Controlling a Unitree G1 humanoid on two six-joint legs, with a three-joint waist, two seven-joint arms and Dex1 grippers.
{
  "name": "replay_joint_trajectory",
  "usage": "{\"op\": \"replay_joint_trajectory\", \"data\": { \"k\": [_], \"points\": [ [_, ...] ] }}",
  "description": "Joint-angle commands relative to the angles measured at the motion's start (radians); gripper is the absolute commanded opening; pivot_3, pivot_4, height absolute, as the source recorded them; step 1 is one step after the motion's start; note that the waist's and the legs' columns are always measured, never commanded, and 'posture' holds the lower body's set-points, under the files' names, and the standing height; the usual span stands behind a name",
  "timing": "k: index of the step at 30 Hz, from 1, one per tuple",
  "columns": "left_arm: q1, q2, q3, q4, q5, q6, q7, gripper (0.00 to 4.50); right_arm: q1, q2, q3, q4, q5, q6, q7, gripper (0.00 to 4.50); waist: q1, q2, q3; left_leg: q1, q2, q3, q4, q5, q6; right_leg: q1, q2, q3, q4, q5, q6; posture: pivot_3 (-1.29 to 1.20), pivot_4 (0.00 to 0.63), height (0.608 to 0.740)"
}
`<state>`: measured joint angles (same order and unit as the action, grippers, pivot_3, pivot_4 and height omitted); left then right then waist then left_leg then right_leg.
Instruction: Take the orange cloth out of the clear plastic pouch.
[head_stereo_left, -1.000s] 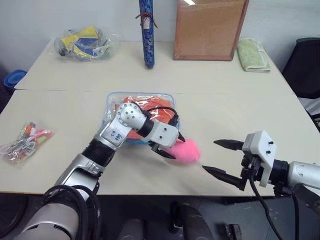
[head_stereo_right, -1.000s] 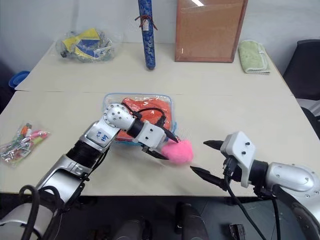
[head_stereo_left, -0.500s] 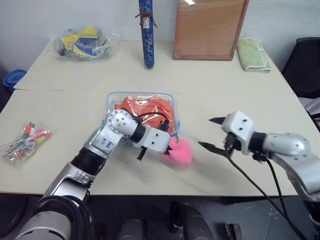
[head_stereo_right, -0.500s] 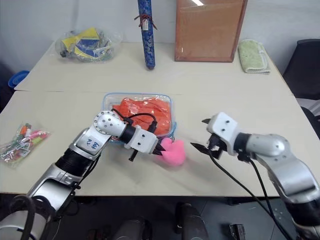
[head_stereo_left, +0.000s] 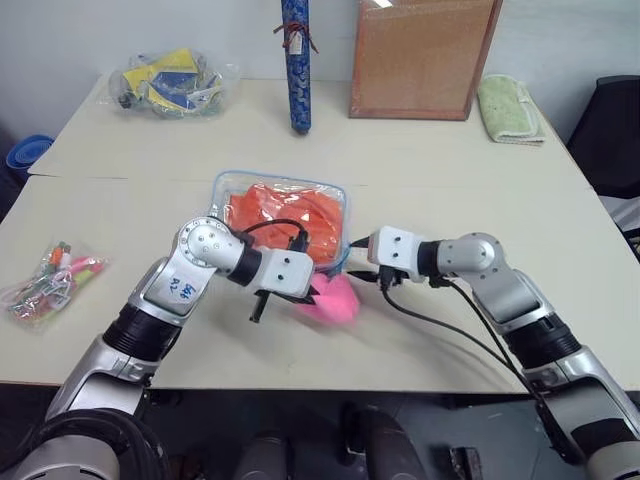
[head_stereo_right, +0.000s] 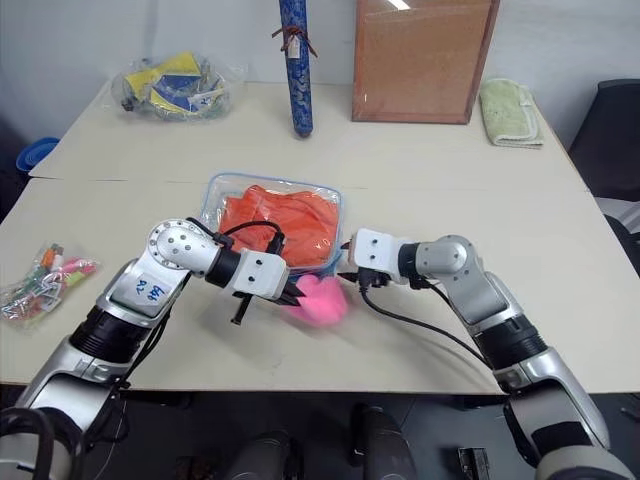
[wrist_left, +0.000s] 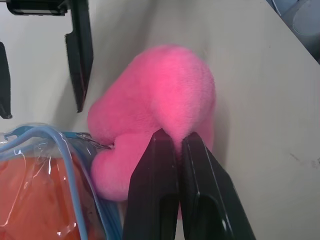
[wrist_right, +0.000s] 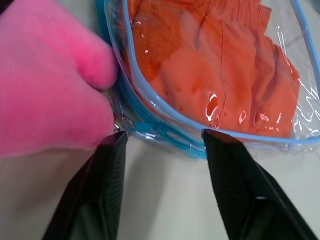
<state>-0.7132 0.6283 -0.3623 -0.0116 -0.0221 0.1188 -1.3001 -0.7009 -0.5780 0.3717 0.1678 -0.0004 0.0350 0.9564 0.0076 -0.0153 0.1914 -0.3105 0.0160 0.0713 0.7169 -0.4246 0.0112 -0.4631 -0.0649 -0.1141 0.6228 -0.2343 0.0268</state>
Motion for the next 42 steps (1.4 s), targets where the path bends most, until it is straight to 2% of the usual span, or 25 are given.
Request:
{"op": "replay_joint_trajectory", "data": {
  "k": [1,10,13,18,19,25,31,36,40,42],
  "points": [
    [0.001,-0.001,0.021,-0.043,-0.016,0.006,0.013,0.0,-0.028,0.027,-0.006,0.019,-0.02,-0.042,0.009,2.52,-0.004,0.0,0.0,-0.001,0.0,-0.001,0.0,0.0,0.0,0.0,0.0,-0.001,0.0,0.0,0.0,0.0,0.15,0.74],
    [0.01,-0.001,0.018,-0.048,-0.025,0.001,0.02,0.0,-0.099,0.115,0.008,0.187,-0.093,-0.141,-0.005,2.52,-0.01,0.001,0.0,-0.005,0.0,-0.005,0.002,0.0,0.0,-0.001,-0.001,-0.004,0.0,0.0,0.0,0.0,0.15,0.74],
    [0.007,-0.005,0.015,-0.04,-0.02,-0.007,0.025,0.0,-0.122,0.13,0.006,0.25,-0.104,-0.187,0.005,1.91,-0.011,0.001,0.0,-0.005,0.0,-0.005,0.002,0.0,0.0,-0.001,-0.001,-0.005,0.0,0.0,0.0,0.0,0.15,0.74],
    [0.004,0.006,0.024,-0.012,-0.008,-0.029,0.037,0.0,-0.13,0.129,-0.001,0.274,-0.108,-0.227,0.028,0.23,-0.01,0.001,0.001,-0.006,0.0,-0.006,0.003,0.0,0.0,-0.001,-0.002,-0.006,0.0,0.0,0.0,0.0,0.15,0.74],
    [0.005,0.011,0.027,-0.005,-0.005,-0.034,0.04,0.0,-0.13,0.125,-0.001,0.273,-0.109,-0.234,0.033,0.01,-0.011,0.001,0.001,-0.006,0.0,-0.006,0.003,0.0,0.0,-0.001,-0.002,-0.006,0.0,0.0,0.0,0.0,0.15,0.74],
    [0.037,0.069,0.072,0.026,-0.011,-0.05,0.057,0.0,-0.117,0.088,-0.009,0.248,-0.115,-0.263,0.065,0.01,-0.011,0.002,0.001,-0.006,0.0,-0.006,0.003,0.0,0.0,-0.001,-0.002,-0.006,0.0,0.0,0.0,0.0,0.15,0.74],
    [0.126,0.198,0.21,0.057,-0.063,-0.023,0.063,0.0,-0.111,0.01,-0.023,0.243,-0.12,-0.34,0.097,0.01,-0.012,0.003,0.002,-0.006,0.0,-0.007,0.003,0.0,0.0,-0.001,-0.003,-0.007,0.0,0.0,0.0,0.0,0.15,0.74],
    [0.17,0.257,0.287,0.066,-0.101,0.015,0.09,0.0,-0.094,-0.026,-0.036,0.226,-0.101,-0.366,0.118,0.01,-0.011,0.005,0.003,-0.006,0.0,-0.007,0.003,0.0,0.0,-0.001,-0.003,-0.007,0.0,0.0,0.0,0.0,0.15,0.74],
    [0.219,0.275,0.325,0.044,-0.116,0.041,0.126,0.0,-0.068,-0.046,-0.052,0.18,-0.061,-0.331,0.145,0.01,-0.008,0.005,0.003,-0.007,-0.001,-0.008,0.003,0.0,0.0,-0.001,-0.004,-0.008,0.0,0.0,0.0,0.0,0.15,0.74],
    [0.246,0.279,0.334,0.027,-0.123,0.044,0.137,0.0,-0.056,-0.04,-0.07,0.14,-0.003,-0.256,0.165,0.01,-0.009,0.006,0.003,-0.007,-0.001,-0.008,0.003,0.0,0.0,-0.001,-0.005,-0.008,0.0,0.0,0.0,0.0,0.15,0.74]
  ]
}}
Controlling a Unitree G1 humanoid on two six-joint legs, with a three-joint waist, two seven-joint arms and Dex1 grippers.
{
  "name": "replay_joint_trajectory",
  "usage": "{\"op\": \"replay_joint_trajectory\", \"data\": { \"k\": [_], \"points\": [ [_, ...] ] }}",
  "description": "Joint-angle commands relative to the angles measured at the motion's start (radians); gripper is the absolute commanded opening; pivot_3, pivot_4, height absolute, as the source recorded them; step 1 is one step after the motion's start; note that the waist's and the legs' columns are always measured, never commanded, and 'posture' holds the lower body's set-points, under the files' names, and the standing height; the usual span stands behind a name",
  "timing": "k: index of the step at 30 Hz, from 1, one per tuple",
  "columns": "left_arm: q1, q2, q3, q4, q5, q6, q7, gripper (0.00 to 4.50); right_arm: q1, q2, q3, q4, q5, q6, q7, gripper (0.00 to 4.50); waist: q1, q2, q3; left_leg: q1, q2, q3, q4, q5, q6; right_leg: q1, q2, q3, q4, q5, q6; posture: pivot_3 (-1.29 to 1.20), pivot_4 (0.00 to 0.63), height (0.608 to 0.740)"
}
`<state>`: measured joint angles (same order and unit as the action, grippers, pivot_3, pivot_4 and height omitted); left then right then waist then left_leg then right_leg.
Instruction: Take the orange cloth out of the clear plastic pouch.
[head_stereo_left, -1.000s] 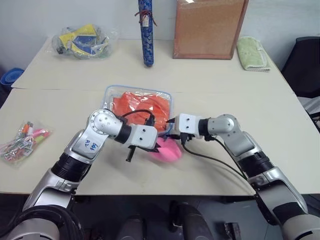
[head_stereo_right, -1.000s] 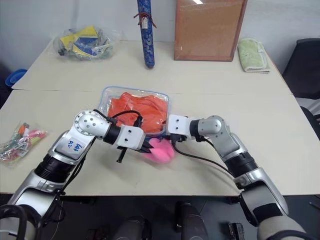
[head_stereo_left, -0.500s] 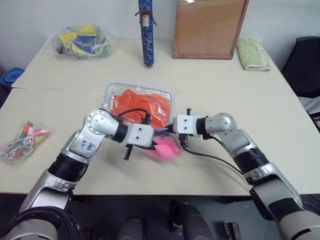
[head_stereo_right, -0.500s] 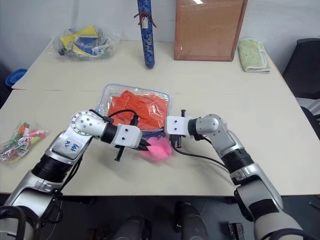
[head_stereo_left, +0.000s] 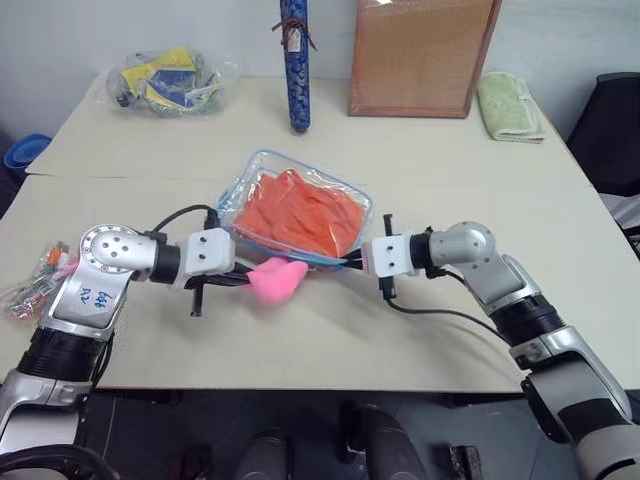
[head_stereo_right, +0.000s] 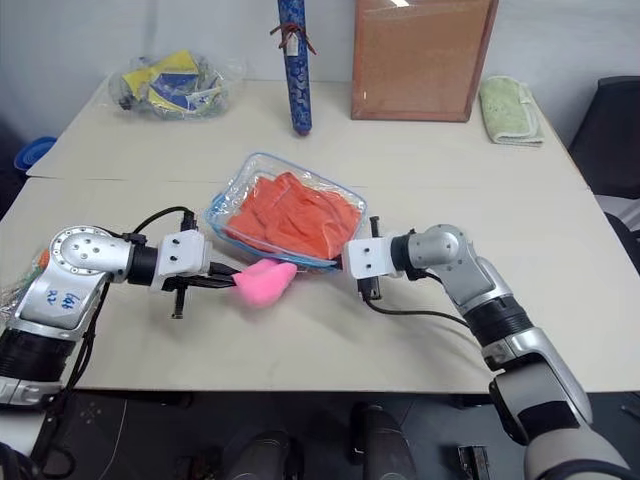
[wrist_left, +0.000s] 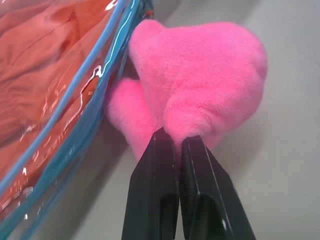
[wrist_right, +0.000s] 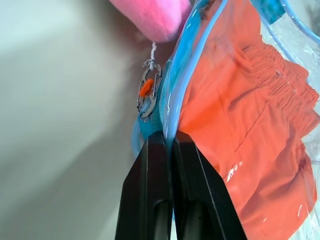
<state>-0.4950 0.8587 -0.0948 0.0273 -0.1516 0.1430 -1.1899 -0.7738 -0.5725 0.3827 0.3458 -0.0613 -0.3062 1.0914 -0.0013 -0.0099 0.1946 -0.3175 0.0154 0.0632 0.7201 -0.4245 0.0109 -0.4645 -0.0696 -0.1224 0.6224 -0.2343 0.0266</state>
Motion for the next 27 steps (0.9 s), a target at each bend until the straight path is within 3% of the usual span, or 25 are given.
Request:
{"op": "replay_joint_trajectory", "data": {
  "k": [1,5,9,18,27],
  "points": [
    [0.038,0.049,0.069,-0.021,0.004,0.021,0.032,0.0,0.02,-0.04,-0.09,-0.059,0.088,0.13,0.038,0.01,-0.001,0.001,0.001,0.0,0.0,0.0,0.0,0.0,0.0,0.0,0.0,0.0,0.0,0.0,0.0,0.0,0.15,0.74],
    [0.07,0.031,0.06,-0.086,-0.015,0.046,0.053,0.0,0.028,-0.016,-0.114,-0.136,0.184,0.334,0.051,0.01,0.0,0.002,0.001,0.0,0.0,0.0,0.0,0.0,0.0,0.0,0.0,0.0,0.0,0.0,0.0,0.0,0.15,0.74],
    [0.082,0.008,0.036,-0.154,-0.031,0.076,0.068,0.0,0.045,-0.006,-0.109,-0.167,0.188,0.418,0.039,0.01,0.001,0.002,0.001,0.0,0.0,-0.001,0.0,0.0,0.0,0.0,0.0,0.0,0.0,0.0,0.0,0.0,0.15,0.74],
    [0.078,-0.011,0.012,-0.193,-0.026,0.097,0.087,0.0,0.083,-0.002,-0.095,-0.237,0.172,0.502,0.035,2.98,0.0,0.002,0.001,0.0,0.0,0.0,0.0,0.0,0.0,0.0,0.0,-0.001,0.0,0.0,0.0,0.0,0.15,0.74],
    [0.067,-0.031,-0.012,-0.2,-0.019,0.101,0.088,0.0,0.037,0.071,-0.083,-0.201,0.15,0.503,-0.01,2.98,-0.001,0.002,0.001,0.0,0.0,0.0,0.0,0.0,0.0,0.0,0.0,-0.001,0.0,0.0,0.0,0.0,0.15,0.74]
  ]
}}
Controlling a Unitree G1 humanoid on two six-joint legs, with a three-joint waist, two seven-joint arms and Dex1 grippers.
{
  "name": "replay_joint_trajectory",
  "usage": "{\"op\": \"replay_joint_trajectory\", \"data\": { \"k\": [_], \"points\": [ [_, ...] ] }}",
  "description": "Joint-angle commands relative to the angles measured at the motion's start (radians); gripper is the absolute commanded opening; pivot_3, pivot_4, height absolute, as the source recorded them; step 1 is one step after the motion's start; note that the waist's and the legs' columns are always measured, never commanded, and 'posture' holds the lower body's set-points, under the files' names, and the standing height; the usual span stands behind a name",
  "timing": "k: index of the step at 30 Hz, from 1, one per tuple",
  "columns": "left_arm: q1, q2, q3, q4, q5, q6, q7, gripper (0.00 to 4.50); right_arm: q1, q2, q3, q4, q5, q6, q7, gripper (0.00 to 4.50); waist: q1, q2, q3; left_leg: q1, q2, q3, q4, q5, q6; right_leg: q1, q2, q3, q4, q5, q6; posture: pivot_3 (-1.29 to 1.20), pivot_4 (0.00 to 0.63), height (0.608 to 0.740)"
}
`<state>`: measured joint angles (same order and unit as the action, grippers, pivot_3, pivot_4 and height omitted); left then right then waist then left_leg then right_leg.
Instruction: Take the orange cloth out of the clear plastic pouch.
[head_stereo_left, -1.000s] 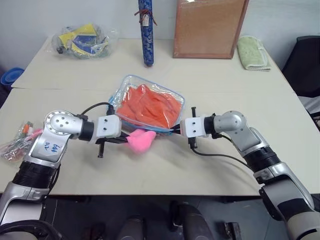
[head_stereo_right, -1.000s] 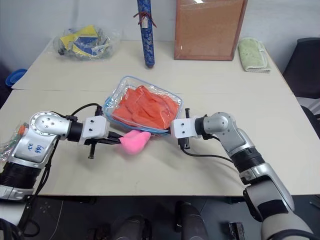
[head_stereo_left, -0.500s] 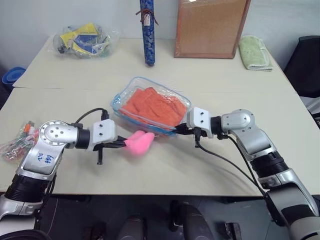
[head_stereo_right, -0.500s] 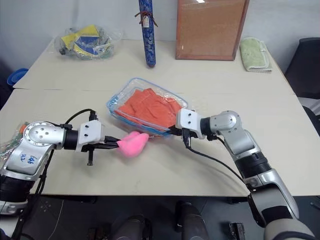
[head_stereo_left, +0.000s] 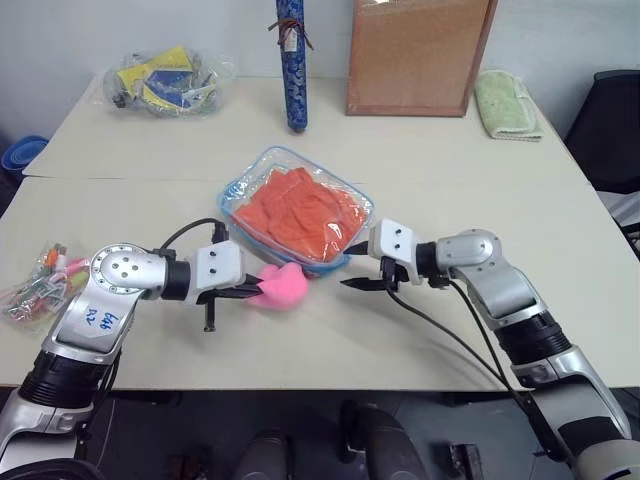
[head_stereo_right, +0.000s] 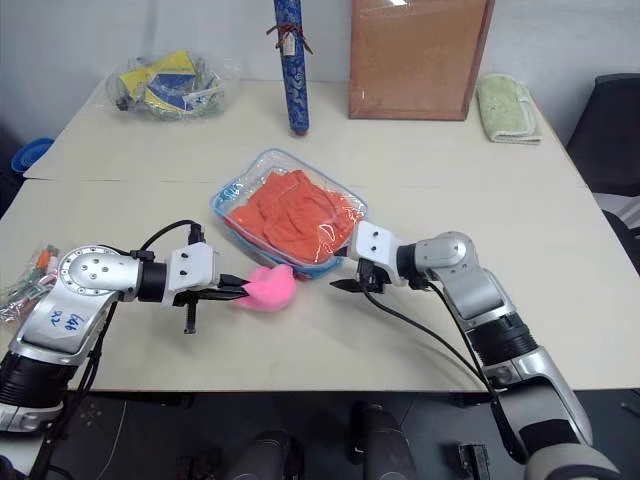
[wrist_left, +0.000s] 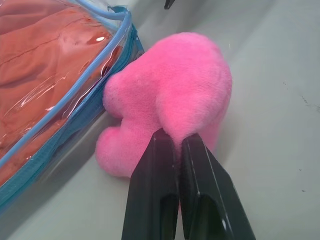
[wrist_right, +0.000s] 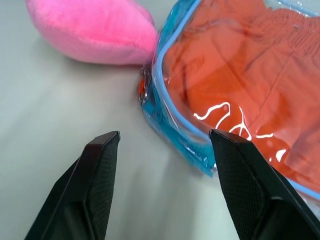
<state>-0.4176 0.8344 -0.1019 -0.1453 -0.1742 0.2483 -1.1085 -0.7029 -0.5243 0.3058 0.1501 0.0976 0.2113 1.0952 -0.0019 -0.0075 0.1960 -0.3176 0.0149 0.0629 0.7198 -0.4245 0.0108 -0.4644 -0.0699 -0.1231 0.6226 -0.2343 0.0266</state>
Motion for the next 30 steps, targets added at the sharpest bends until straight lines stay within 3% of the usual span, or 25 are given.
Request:
{"op": "replay_joint_trajectory", "data": {
  "k": [1,6,10,13,17,21,27,30],
  "points": [
    [-0.014,-0.01,-0.007,-0.025,0.005,-0.004,0.007,0.0,-0.042,0.032,-0.003,0.007,-0.013,-0.018,-0.018,2.98,0.0,0.0,0.0,0.0,0.0,0.0,0.0,0.0,0.0,0.0,0.0,0.0,0.0,0.0,0.0,0.0,0.15,0.74],
    [-0.026,-0.021,-0.015,-0.023,0.01,-0.003,0.01,0.0,-0.084,0.077,0.001,0.09,-0.039,-0.042,-0.026,2.81,0.001,0.0,0.0,0.0,0.0,0.0,0.0,0.0,0.0,0.0,0.0,0.0,0.0,0.0,0.0,0.0,0.15,0.74],
    [-0.027,-0.026,-0.015,-0.024,0.013,-0.002,0.013,0.0,-0.1,0.093,0.01,0.136,-0.066,-0.065,-0.024,1.79,0.0,0.0,0.0,0.0,0.0,0.0,0.0,0.0,0.0,0.0,0.0,0.0,0.0,0.0,0.0,0.0,0.15,0.74],
    [-0.027,-0.029,-0.013,-0.026,0.015,0.0,0.014,0.0,-0.108,0.104,0.014,0.156,-0.084,-0.084,-0.019,0.78,-0.002,0.0,0.0,0.0,0.0,0.0,0.0,0.0,0.0,0.0,0.0,0.0,0.0,0.0,0.0,0.0,0.15,0.74],
    [-0.029,-0.03,-0.011,-0.023,0.017,0.001,0.014,0.0,-0.119,0.112,0.011,0.181,-0.091,-0.098,-0.009,0.78,-0.002,0.0,0.0,0.0,0.0,0.0,0.0,0.0,0.0,0.0,0.0,0.0,0.0,0.0,0.0,0.0,0.15,0.74],
    [-0.029,-0.028,-0.009,-0.023,0.018,0.002,0.017,0.0,-0.129,0.111,0.008,0.196,-0.087,-0.124,0.012,0.05,-0.002,0.0,0.0,0.0,0.0,0.0,0.0,0.0,0.0,0.0,0.0,0.0,0.0,0.0,0.0,0.0,0.15,0.74],
    [-0.015,0.004,0.02,0.004,0.01,-0.002,-0.001,0.0,-0.119,0.051,-0.005,0.165,-0.105,-0.197,0.055,0.05,-0.002,0.001,0.0,0.0,0.0,0.0,0.0,0.0,0.0,0.0,0.0,0.0,0.0,0.0,0.0,0.0,0.15,0.74],
    [-0.024,0.064,0.087,0.097,-0.014,-0.004,-0.03,0.0,-0.087,-0.045,-0.042,0.093,-0.072,-0.271,0.128,0.05,-0.001,0.002,0.001,-0.001,0.0,-0.001,0.0,0.0,0.0,0.0,0.0,0.0,0.0,0.0,0.0,0.0,0.15,0.74]
  ]
}}
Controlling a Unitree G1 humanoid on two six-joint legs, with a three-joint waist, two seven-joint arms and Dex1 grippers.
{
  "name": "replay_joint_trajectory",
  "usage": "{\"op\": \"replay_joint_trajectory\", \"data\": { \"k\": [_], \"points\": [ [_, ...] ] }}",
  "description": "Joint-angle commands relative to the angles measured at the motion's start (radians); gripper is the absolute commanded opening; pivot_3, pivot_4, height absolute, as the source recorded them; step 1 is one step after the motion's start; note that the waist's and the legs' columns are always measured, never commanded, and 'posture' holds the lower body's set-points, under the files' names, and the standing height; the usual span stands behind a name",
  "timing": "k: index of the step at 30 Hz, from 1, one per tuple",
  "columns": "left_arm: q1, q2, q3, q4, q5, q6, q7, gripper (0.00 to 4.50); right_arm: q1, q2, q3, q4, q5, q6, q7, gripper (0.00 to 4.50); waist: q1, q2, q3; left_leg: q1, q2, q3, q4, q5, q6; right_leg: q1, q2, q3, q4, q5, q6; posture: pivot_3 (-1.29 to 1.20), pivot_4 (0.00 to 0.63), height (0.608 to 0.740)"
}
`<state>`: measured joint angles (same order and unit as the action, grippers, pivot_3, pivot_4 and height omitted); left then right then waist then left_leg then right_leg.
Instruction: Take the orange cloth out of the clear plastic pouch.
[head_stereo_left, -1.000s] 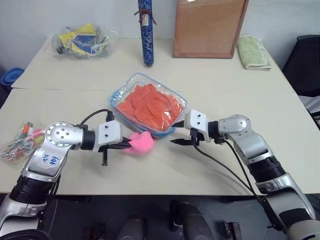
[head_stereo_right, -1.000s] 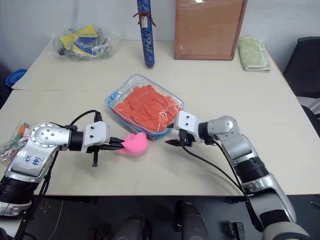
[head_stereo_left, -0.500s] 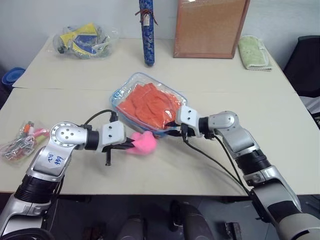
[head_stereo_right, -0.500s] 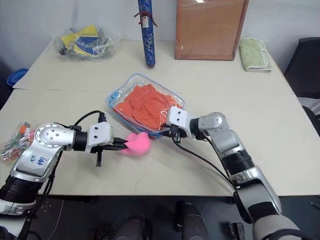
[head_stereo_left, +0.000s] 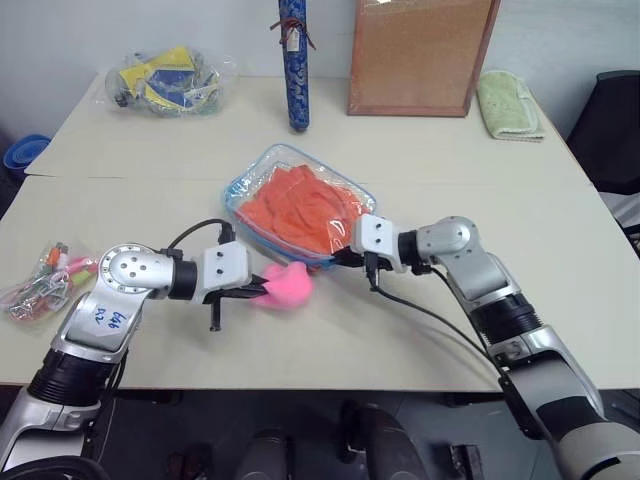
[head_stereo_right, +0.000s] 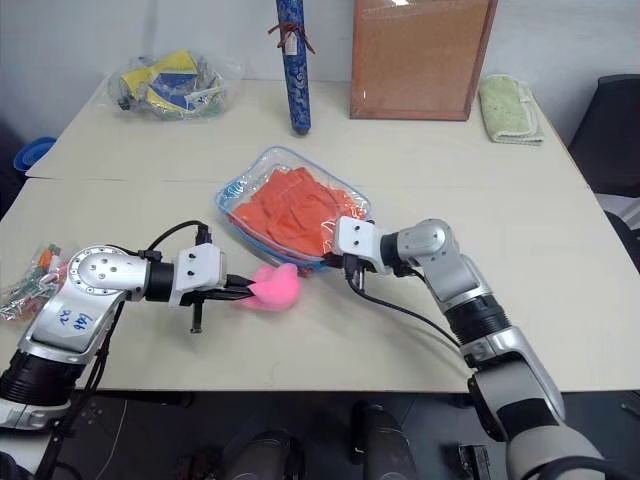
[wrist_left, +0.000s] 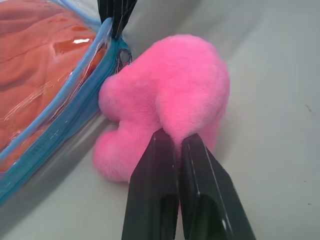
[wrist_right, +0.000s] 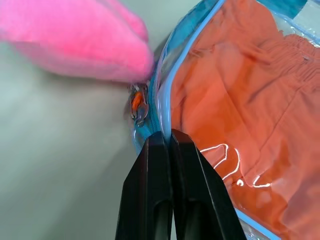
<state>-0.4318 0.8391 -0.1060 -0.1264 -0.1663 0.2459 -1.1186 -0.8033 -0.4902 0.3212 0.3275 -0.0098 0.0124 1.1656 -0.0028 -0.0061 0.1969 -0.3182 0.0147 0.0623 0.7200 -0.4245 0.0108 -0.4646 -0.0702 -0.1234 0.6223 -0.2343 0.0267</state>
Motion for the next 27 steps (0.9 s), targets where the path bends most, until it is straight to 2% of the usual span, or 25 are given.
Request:
{"op": "replay_joint_trajectory", "data": {
  "k": [1,10,15,21,24,27],
  "points": [
    [-0.013,0.074,0.106,0.105,-0.029,-0.002,-0.026,0.0,0.022,-0.101,-0.064,-0.1,0.044,-0.092,0.071,0.05,0.0,0.001,0.001,0.0,0.0,0.0,0.0,0.0,0.0,0.0,0.0,0.0,0.0,0.0,0.0,0.0,0.15,0.74],
    [-0.023,0.192,0.197,0.313,-0.037,-0.07,-0.062,0.0,0.205,-0.286,-0.142,-0.347,0.206,-0.072,0.206,0.05,0.003,0.002,0.001,0.0,0.0,0.0,-0.001,0.0,0.0,0.0,0.0,-0.002,-0.001,0.0,0.0,0.0,0.15,0.74],
    [-0.002,0.267,0.26,0.42,-0.063,-0.049,-0.107,0.0,0.382,-0.399,-0.226,-0.492,0.313,-0.09,0.264,0.05,0.006,0.002,0.001,-0.001,0.0,-0.001,-0.001,0.0,0.0,0.0,0.0,-0.004,-0.002,0.0,0.0,0.0,0.15,0.74],
    [0.31,0.387,0.382,0.271,-0.178,0.055,-0.308,0.0,0.489,-0.445,-0.303,-0.524,0.336,-0.137,0.245,0.05,-0.009,0.004,0.002,0.002,0.001,0.002,-0.004,-0.001,-0.001,0.0,0.001,-0.001,-0.002,0.0,-0.001,0.0,0.15,0.74],
    [0.393,0.356,0.403,0.148,-0.214,0.103,-0.281,0.0,0.493,-0.427,-0.296,-0.523,0.317,-0.131,0.205,0.05,0.0,0.004,0.003,0.003,0.001,0.002,-0.003,-0.001,-0.001,0.0,0.0,-0.001,-0.002,-0.001,-0.001,0.0,0.15,0.74],
    [0.373,0.297,0.377,0.073,-0.242,0.156,-0.21,0.0,0.494,-0.406,-0.272,-0.518,0.288,-0.12,0.164,0.05,0.015,0.004,0.003,0.004,0.0,0.001,-0.002,-0.001,-0.001,0.001,-0.001,0.0,-0.003,-0.001,-0.001,0.0,0.15,0.74]
  ]
}}
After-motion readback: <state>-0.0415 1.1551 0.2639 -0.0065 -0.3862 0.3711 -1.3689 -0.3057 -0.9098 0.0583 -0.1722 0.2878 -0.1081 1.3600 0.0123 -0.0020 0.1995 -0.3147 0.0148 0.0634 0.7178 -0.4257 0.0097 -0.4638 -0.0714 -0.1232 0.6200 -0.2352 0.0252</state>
